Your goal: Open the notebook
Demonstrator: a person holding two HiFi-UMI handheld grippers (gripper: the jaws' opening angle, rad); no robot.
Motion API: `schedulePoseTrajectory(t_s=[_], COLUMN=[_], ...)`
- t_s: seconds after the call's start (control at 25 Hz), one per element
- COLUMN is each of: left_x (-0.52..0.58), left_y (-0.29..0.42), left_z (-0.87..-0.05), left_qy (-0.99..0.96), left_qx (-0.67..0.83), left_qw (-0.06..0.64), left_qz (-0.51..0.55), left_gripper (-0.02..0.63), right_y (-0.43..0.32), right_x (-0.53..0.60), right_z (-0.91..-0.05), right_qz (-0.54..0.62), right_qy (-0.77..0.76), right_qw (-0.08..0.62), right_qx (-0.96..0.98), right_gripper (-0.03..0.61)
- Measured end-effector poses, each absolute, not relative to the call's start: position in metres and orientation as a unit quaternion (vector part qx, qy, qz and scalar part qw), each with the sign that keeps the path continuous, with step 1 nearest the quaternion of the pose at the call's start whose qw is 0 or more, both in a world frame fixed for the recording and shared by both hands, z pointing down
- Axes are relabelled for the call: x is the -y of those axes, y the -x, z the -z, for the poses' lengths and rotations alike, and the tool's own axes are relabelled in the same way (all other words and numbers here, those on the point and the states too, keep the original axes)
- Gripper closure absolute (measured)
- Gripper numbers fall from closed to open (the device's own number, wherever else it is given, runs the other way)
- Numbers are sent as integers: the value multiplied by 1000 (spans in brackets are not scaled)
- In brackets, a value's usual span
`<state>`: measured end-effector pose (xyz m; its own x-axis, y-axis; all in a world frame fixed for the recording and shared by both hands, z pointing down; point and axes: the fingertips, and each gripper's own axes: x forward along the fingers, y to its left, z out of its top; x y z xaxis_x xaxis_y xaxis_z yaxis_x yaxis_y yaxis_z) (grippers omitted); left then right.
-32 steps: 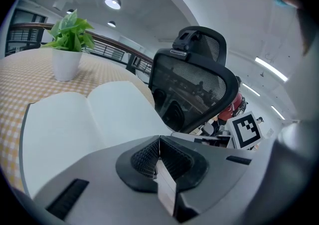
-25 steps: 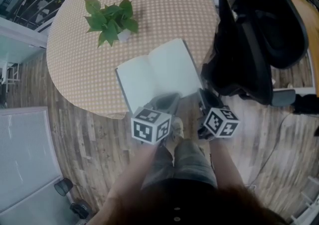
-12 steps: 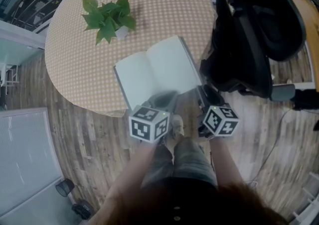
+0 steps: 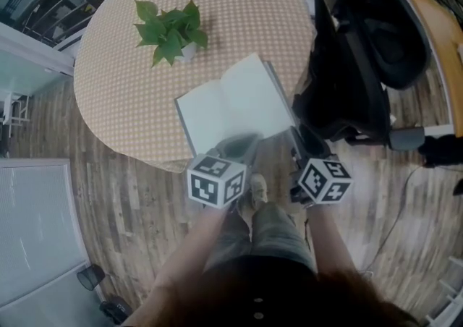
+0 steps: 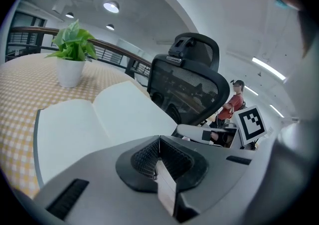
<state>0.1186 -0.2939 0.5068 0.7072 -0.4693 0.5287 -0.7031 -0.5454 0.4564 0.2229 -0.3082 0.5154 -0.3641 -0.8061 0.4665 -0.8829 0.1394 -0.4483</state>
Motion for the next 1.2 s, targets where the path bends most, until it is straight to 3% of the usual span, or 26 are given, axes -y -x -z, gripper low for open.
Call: schedulePoseTrajectory(t_s=[0.92,1.2], left_x=[303,300], left_y=[-59,-49], left_z=[-406,-388], left_qy=[-887,-890], left_qx=[367,374], left_qw=[271,254], left_qz=[-75,-52], left_gripper=[604,606], right_y=[-143,-112], right_x=[314,300], right_z=[-385,-364], right_qz=[-224,-191], right_qy=[-487,-434], right_qw=[18,31], right_qx=[844,880], right_gripper=[449,551])
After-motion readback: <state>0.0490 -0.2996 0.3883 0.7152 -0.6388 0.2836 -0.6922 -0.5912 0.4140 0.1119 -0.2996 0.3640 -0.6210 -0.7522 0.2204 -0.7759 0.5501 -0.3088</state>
